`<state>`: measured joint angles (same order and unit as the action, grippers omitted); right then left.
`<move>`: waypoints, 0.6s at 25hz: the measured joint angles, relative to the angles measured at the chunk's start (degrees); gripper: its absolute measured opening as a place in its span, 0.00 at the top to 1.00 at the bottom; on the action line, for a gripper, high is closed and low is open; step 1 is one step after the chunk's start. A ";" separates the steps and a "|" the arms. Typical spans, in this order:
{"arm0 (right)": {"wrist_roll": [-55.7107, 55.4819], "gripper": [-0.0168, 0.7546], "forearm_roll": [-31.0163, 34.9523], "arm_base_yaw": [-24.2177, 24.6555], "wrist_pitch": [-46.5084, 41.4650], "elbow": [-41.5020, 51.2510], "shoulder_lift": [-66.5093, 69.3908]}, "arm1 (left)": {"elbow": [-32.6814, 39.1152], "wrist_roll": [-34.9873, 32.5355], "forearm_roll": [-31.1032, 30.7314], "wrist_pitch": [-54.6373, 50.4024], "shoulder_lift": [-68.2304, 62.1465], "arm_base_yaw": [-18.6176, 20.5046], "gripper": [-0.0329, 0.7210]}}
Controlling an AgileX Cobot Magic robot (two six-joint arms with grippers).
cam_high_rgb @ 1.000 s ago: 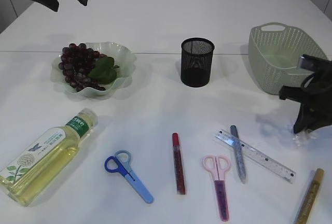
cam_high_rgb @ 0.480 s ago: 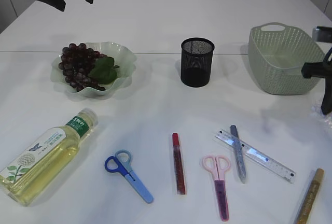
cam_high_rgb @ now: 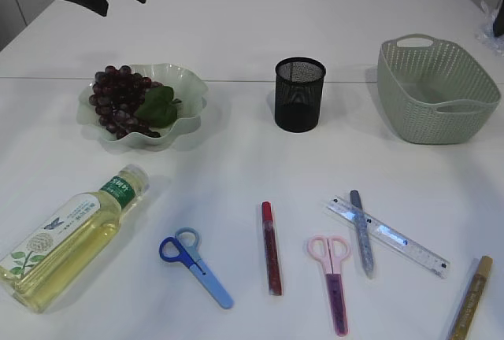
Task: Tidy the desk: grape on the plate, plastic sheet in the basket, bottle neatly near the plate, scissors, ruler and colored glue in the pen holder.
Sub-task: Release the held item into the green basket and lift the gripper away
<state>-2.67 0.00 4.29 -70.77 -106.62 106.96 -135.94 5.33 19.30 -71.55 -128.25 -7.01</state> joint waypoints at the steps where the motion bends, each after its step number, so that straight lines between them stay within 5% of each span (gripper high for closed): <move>1: 0.00 0.91 0.00 0.00 -0.12 -3.04 1.88 | 0.00 0.00 0.00 0.00 0.00 0.00 0.27; 8: 0.00 0.91 0.35 0.00 -0.38 -17.41 14.64 | 0.00 0.00 0.05 0.00 0.00 0.00 0.28; 15: -0.10 0.91 0.35 0.00 -0.47 -22.38 24.17 | 0.00 0.00 0.05 0.00 0.00 0.00 0.28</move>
<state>-2.77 0.35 4.29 -71.25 -129.00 131.13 -135.94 5.33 19.35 -71.55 -128.25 -7.01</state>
